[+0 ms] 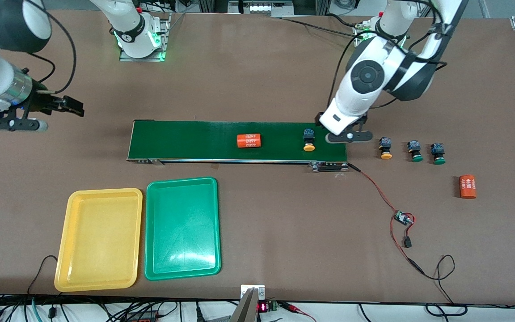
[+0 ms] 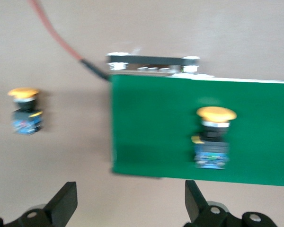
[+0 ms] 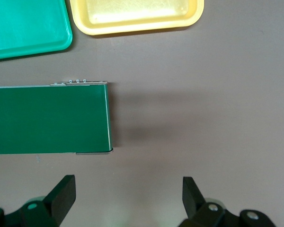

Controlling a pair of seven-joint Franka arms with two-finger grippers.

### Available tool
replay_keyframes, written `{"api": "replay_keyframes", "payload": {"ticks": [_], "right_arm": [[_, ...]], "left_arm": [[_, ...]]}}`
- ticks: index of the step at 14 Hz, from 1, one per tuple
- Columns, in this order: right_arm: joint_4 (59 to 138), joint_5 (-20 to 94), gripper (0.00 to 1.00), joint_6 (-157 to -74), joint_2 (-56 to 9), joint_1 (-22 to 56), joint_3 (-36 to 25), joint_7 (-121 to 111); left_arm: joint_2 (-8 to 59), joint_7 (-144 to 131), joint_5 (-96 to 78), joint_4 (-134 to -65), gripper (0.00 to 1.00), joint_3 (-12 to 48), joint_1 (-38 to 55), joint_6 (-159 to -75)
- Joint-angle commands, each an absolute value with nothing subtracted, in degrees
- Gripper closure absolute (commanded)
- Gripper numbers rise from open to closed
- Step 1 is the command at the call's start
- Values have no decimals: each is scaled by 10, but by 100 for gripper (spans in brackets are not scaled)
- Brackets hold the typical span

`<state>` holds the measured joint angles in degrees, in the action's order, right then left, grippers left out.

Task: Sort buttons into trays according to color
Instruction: 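Grasp another yellow button with the left gripper while the right gripper approaches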

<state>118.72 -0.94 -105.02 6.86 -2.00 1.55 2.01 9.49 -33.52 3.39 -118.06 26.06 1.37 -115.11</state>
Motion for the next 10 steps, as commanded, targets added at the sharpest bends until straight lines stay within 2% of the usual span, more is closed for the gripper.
{"api": "replay_keyframes", "payload": {"ticks": [1, 3, 6, 10], "right_arm": [[1283, -5, 0, -1112, 141, -18, 20, 25], [1296, -5, 0, -1119, 148, -12, 22, 32], [1296, -5, 0, -1127, 146, 36, 22, 97], [1295, 21, 0, -1145, 138, 71, 23, 128]], "left_arm": [[98, -233, 35, -1196, 0, 202, 2, -1139], [99, -141, 36, -1204, 0, 158, 2, -1142], [105, -70, 36, -1234, 1, 113, 2, -1167], [111, -15, 36, -1323, 2, 82, 0, -1305]]}}
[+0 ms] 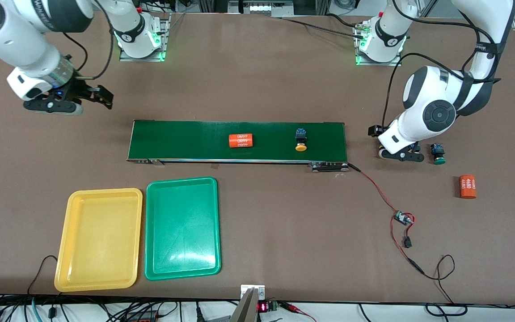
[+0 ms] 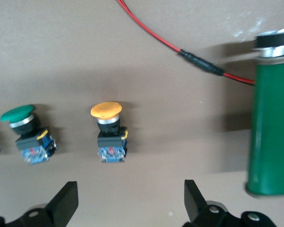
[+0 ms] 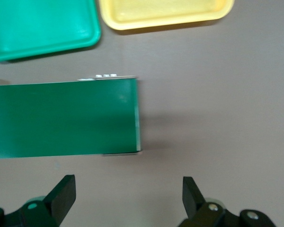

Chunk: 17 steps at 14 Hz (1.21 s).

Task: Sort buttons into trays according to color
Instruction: 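Grasp another yellow button with the left gripper while the right gripper approaches, then place the yellow button on the belt with the left gripper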

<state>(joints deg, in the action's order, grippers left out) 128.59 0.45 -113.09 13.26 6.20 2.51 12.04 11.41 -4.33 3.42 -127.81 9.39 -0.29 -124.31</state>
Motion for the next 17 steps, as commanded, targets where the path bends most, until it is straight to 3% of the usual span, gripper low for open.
{"api": "replay_keyframes", "payload": {"ticks": [1, 5, 9, 14, 17], "right_arm": [[1295, 22, 0, -1147, 136, 81, 23, 129], [1294, 24, 0, -1150, 127, 109, 23, 175], [1294, 24, 0, -1156, 117, 152, 23, 212], [1287, 23, 0, -1183, 91, 189, 23, 225], [1287, 23, 0, -1192, 84, 204, 23, 249]], "left_arm": [[118, -2, 36, -1335, 2, 70, 1, -1334], [148, 18, 35, -1353, 3, 51, 1, -1390], [186, 18, 35, -1360, 13, 39, 4, -1452], [191, 12, 35, -1360, 63, 39, 6, -1448], [162, 9, 34, -1352, 74, 40, 6, -1408]]}}
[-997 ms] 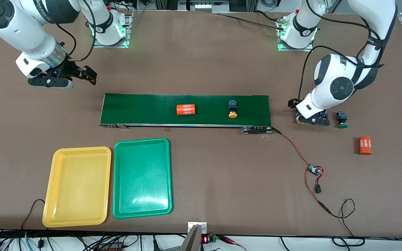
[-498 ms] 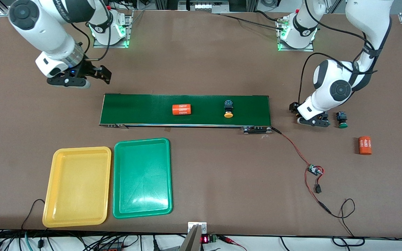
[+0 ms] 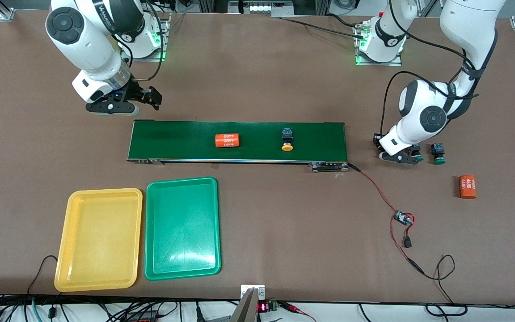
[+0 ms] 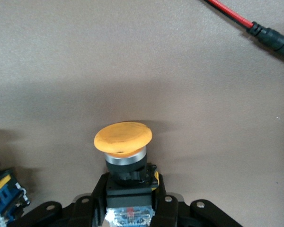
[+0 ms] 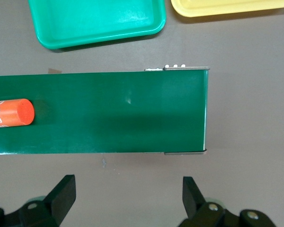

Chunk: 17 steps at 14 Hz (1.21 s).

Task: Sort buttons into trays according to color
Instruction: 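Place the yellow button on the belt with the left gripper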

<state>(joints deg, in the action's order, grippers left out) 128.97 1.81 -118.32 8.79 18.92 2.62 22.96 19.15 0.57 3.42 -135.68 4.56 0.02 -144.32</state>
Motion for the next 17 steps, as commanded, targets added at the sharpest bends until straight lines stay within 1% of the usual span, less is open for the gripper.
{"api": "replay_keyframes", "payload": {"ticks": [1, 3, 5, 6, 7, 10, 12, 15, 17], "right_arm": [[1286, 23, 0, -1196, 80, 210, 23, 253], [1285, 23, 0, -1199, 76, 219, 23, 279], [1284, 22, 0, -1200, 73, 221, 23, 283], [1284, 20, 0, -1203, 69, 221, 23, 283], [1284, 20, 0, -1209, 69, 222, 23, 283], [1284, 20, 0, -1212, 65, 229, 23, 283], [1284, 20, 0, -1212, 65, 229, 23, 283], [1284, 20, 0, -1212, 65, 229, 23, 283], [1284, 20, 0, -1213, 65, 230, 23, 283]], "left_arm": [[147, 8, 33, -1340, 74, 43, 7, -1385], [131, 7, 26, -1293, 74, 58, 11, -1306], [128, -17, 26, -1218, 74, 97, 11, -1197], [129, -45, 26, -1189, 74, 115, 14, -1156], [129, -78, 26, -1170, 74, 138, 19, -1137], [141, -160, 19, -1158, 74, 194, 27, -1147], [156, -171, -13, -1157, 74, 213, 39, -1180], [186, -171, -20, -1158, 74, 218, 56, -1215], [206, -172, -25, -1159, 74, 220, 66, -1219]]}}
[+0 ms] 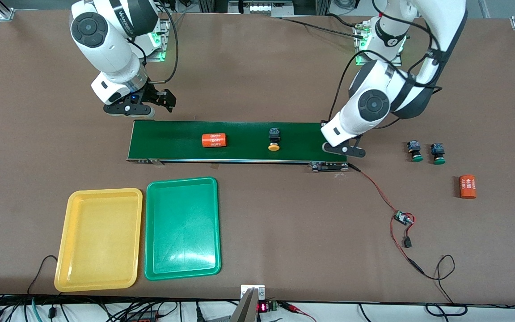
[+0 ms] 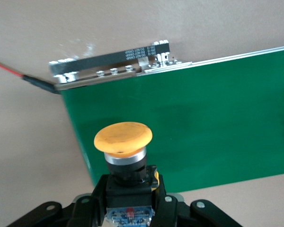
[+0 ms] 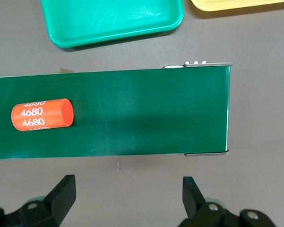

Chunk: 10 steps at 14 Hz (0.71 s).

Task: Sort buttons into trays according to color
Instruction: 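Place the yellow button on the belt with the left gripper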

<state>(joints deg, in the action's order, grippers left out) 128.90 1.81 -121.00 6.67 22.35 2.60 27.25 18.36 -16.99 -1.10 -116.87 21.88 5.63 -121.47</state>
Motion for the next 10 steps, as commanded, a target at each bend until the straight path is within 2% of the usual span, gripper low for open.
{"api": "replay_keyframes", "payload": {"ticks": [1, 3, 4, 5, 6, 7, 10], "right_arm": [[1284, 19, 0, -1213, 64, 230, 23, 283], [1283, 19, 0, -1213, 65, 230, 23, 282], [1281, 19, 0, -1214, 64, 230, 23, 278], [1280, 19, 0, -1215, 65, 230, 23, 277], [1280, 19, 0, -1219, 64, 230, 23, 277], [1280, 19, 0, -1221, 63, 230, 23, 276], [1280, 19, 0, -1232, 50, 232, 23, 276]], "left_arm": [[214, -171, -36, -1159, 74, 220, 67, -1222], [224, -172, -41, -1163, 73, 221, 68, -1251], [228, -172, -41, -1163, 68, 220, 69, -1255], [229, -172, -41, -1161, 57, 221, 69, -1256], [227, -172, -41, -1160, 33, 221, 68, -1256], [222, -172, -41, -1159, 0, 221, 67, -1254], [168, -171, -42, -1156, 0, 220, 57, -1225]]}}
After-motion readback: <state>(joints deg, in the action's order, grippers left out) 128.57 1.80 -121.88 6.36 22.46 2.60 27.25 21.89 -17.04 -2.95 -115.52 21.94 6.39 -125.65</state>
